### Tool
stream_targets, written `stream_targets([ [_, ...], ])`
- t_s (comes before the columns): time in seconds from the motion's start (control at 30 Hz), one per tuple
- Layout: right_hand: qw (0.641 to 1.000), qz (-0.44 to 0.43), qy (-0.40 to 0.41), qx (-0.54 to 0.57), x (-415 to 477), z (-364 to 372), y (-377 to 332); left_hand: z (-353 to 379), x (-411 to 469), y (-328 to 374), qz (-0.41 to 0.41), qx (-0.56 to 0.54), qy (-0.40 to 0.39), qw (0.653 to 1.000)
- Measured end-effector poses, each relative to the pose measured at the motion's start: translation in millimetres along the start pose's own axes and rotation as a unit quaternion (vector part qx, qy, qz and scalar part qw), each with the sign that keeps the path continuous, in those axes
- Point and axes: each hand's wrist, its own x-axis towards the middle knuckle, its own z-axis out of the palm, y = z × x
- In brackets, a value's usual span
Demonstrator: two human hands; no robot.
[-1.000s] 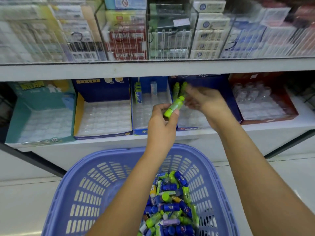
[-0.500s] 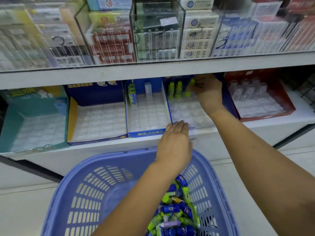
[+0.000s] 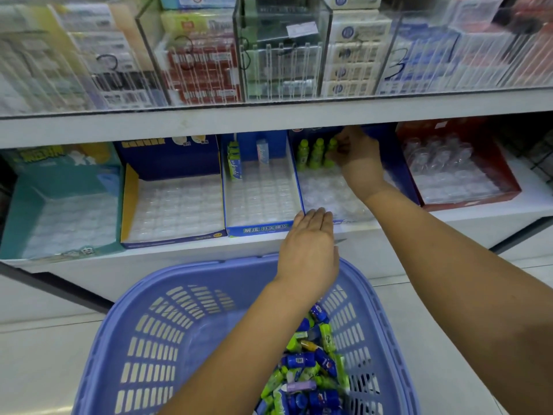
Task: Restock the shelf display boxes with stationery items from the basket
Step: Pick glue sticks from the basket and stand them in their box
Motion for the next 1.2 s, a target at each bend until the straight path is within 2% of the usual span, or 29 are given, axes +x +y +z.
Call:
stream_targets([
  [0.1,0.998,0.012,-0.033,-0.043,-5,-12,-12,-7,-4,0,0.022,-0.038,0.006,0.999],
  [0.2,0.991,0.021,-0.068,-0.112,-36,-33,-29,-8,-29,-6,0.032,-0.161,0.083,0.983],
  [0.27,0.991,0.061,-0.111,-0.045,-72,-48,-34,8,-53,-18,-0.005,-0.211,0.092,0.973],
  [0.3,0.982,0.078,-0.169,-0.018,-94,-53,-37,22,-64,-26,-0.034,-0.225,0.062,0.972],
  [0.37,0.941,0.118,-0.316,-0.02,-135,-46,-35,57,-83,-43,-0.098,-0.242,-0.04,0.964],
  [0.4,0.918,0.117,-0.374,-0.067,-152,-34,-30,74,-91,-51,-0.123,-0.239,-0.091,0.959],
  [0.47,0.87,0.1,-0.439,-0.201,-181,3,-16,104,-106,-61,-0.151,-0.236,-0.174,0.944],
  [0.53,0.824,0.124,-0.484,-0.268,-209,41,2,128,-115,-64,-0.158,-0.283,-0.209,0.923],
  [0.6,0.812,0.159,-0.483,-0.288,-229,72,23,143,-114,-63,-0.169,-0.324,-0.213,0.906],
  [0.67,0.842,0.196,-0.428,-0.264,-240,90,41,156,-106,-63,-0.194,-0.332,-0.21,0.899],
  [0.73,0.866,0.198,-0.381,-0.256,-245,97,53,165,-99,-64,-0.219,-0.316,-0.206,0.9],
  [0.9,0.848,0.175,-0.378,-0.327,-246,101,62,181,-94,-73,-0.252,-0.242,-0.197,0.916],
  [1.0,0.838,0.225,-0.411,-0.279,-236,91,50,181,-98,-76,-0.236,-0.262,-0.176,0.919],
  [1.07,0.84,0.249,-0.443,-0.192,-224,74,39,173,-102,-78,-0.232,-0.294,-0.134,0.917],
  [1.13,0.852,0.297,-0.431,-0.001,-214,48,26,161,-103,-80,-0.236,-0.306,-0.081,0.919],
  [1.2,0.83,0.331,-0.384,0.232,-205,18,11,140,-100,-77,-0.251,-0.344,-0.051,0.904],
])
